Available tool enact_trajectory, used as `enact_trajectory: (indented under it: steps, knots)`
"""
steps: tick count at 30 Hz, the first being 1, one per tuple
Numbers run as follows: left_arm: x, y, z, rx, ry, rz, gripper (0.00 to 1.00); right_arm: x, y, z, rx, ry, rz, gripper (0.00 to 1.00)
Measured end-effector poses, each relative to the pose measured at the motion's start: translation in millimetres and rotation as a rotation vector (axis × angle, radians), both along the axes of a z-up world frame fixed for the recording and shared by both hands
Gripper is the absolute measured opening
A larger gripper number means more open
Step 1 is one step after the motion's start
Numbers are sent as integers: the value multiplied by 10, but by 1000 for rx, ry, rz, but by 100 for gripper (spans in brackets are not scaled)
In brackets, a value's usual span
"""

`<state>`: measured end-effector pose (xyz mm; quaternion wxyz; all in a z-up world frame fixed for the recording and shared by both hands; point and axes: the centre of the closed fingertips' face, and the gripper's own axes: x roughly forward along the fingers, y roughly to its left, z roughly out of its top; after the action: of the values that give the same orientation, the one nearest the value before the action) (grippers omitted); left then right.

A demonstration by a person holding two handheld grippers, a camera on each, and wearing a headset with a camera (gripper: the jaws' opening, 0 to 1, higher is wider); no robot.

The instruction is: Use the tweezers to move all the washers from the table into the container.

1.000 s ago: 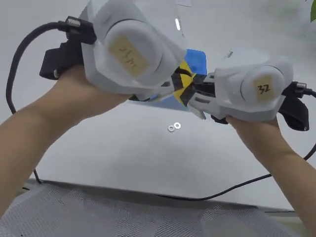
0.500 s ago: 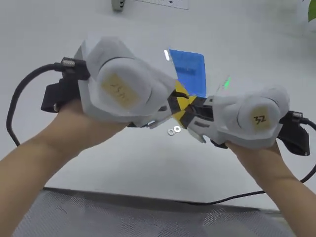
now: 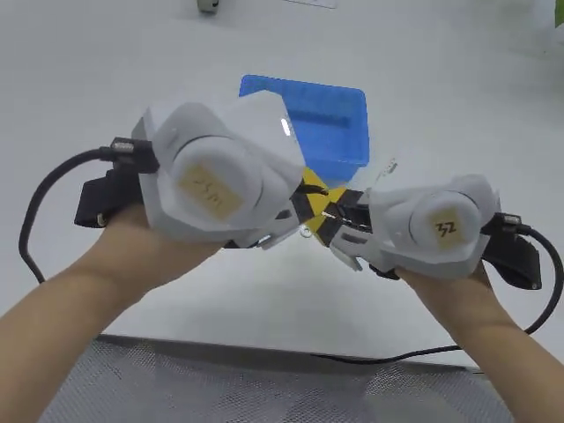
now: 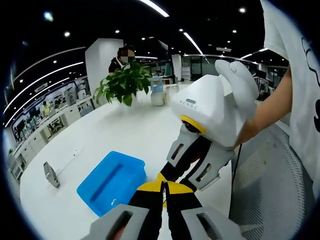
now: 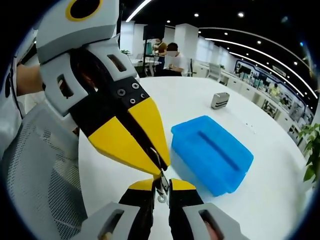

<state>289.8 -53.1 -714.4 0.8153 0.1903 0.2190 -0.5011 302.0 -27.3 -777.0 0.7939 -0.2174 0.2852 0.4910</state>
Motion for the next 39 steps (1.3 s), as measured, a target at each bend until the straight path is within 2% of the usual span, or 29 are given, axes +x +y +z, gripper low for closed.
enact_trajectory:
  steps: [1,7,13,15,17,23,30,39]
  knots:
    - [-4,3,-17,9,0,-2,0,-2,-2,-24,2,13,-4,7]
    - [0,19,-51,30,-4,-4,0,4,18,-56,-1,12,-1,7]
    - [-13,28,-128,49,8,-8,0,-16,31,-119,-8,25,5,7]
    - [-27,19,-142,60,-3,-13,0,-14,26,-129,-11,20,7,7]
    - [-14,7,-131,62,-15,-19,0,-9,21,-131,-13,21,7,7]
    - [4,-15,-130,43,5,-17,0,-9,4,-136,-18,12,19,5]
    - [0,-45,-133,53,-2,-30,0,-12,-10,-132,-38,-8,26,4]
    - [-20,-82,-99,61,-13,-42,0,-35,-41,-96,-51,-7,29,4]
